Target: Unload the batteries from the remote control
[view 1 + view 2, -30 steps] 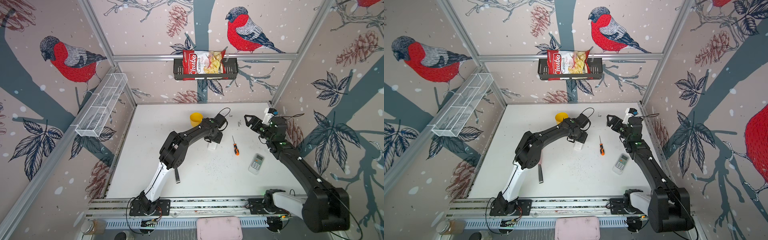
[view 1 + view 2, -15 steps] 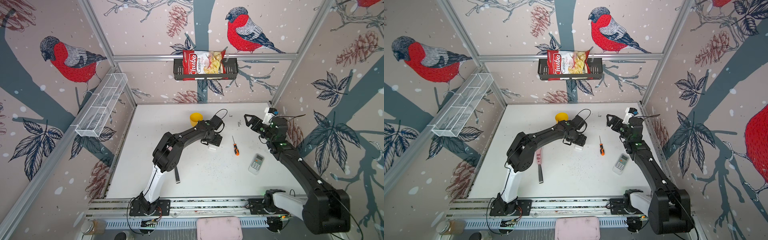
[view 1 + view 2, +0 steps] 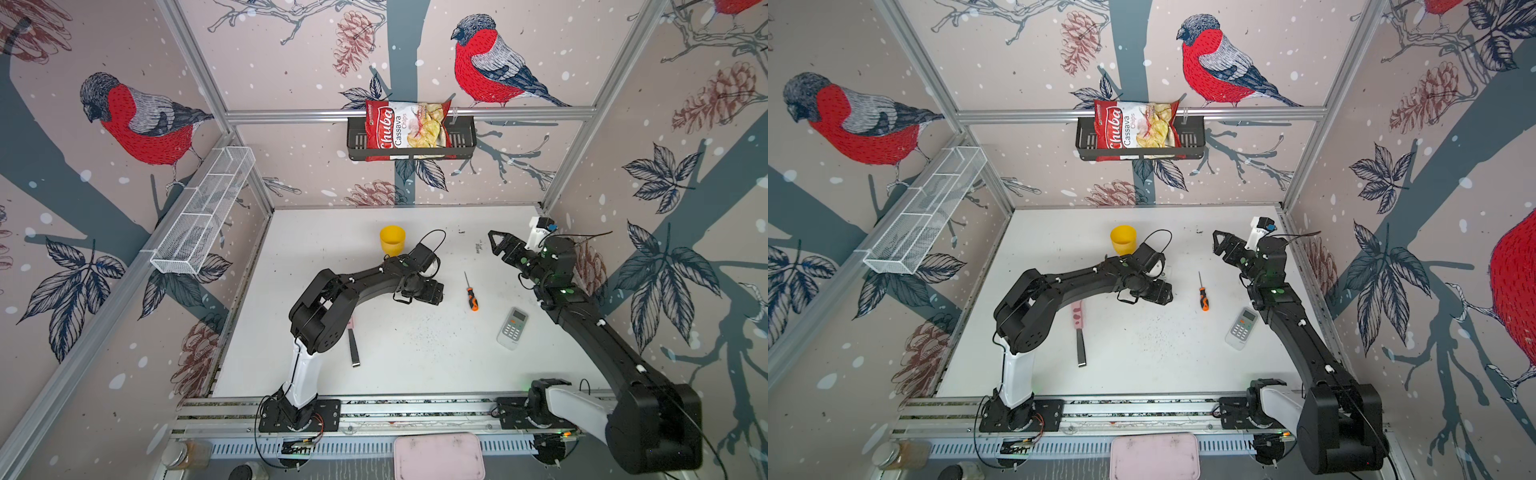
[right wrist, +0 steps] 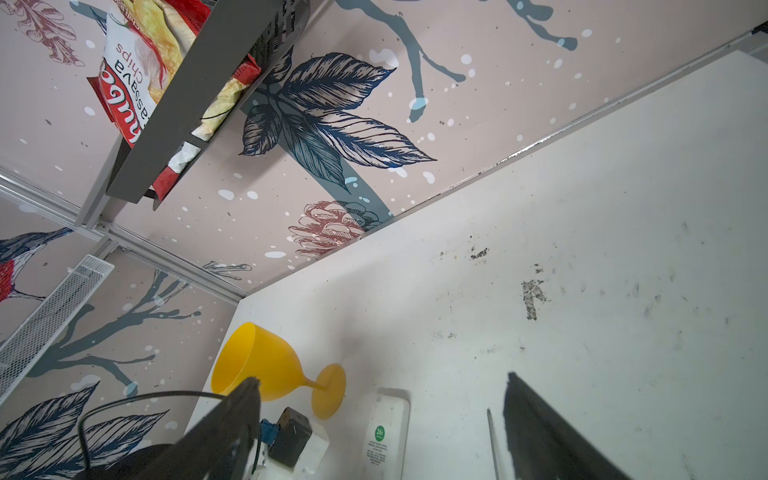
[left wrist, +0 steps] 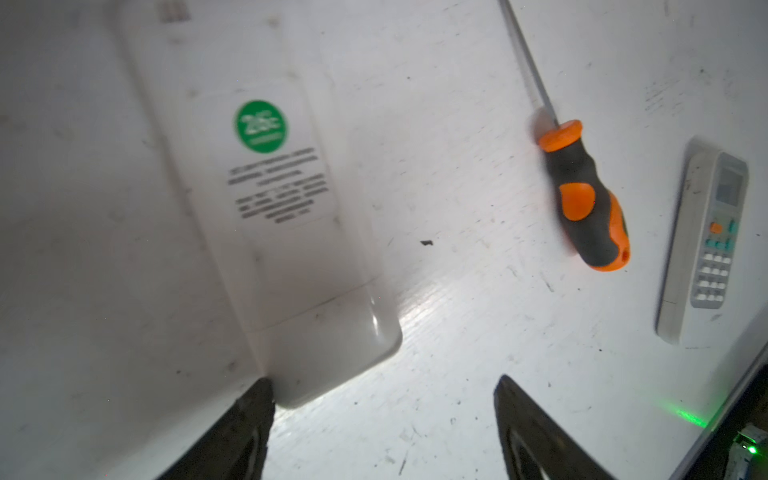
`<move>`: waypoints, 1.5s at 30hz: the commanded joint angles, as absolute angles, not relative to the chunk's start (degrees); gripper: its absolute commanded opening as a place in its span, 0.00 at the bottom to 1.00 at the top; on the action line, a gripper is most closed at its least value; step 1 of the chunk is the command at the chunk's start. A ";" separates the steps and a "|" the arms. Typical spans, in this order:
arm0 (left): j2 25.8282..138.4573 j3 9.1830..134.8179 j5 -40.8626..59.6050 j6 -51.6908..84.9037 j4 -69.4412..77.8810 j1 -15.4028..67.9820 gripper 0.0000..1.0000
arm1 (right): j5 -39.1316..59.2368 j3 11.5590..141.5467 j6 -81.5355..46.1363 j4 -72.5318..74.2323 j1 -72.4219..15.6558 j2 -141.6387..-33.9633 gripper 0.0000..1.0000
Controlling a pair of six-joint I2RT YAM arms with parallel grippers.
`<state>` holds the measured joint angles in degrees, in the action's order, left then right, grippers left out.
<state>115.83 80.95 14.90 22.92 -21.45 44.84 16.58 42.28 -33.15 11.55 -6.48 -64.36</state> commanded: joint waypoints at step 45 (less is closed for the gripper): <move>119.02 95.24 12.83 -30.43 -39.35 40.42 0.85 | 24.70 39.51 -30.33 21.32 -2.79 -63.78 0.94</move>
<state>119.07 95.98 11.84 -27.38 -39.64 41.28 23.14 39.51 -30.72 17.98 -3.05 -63.70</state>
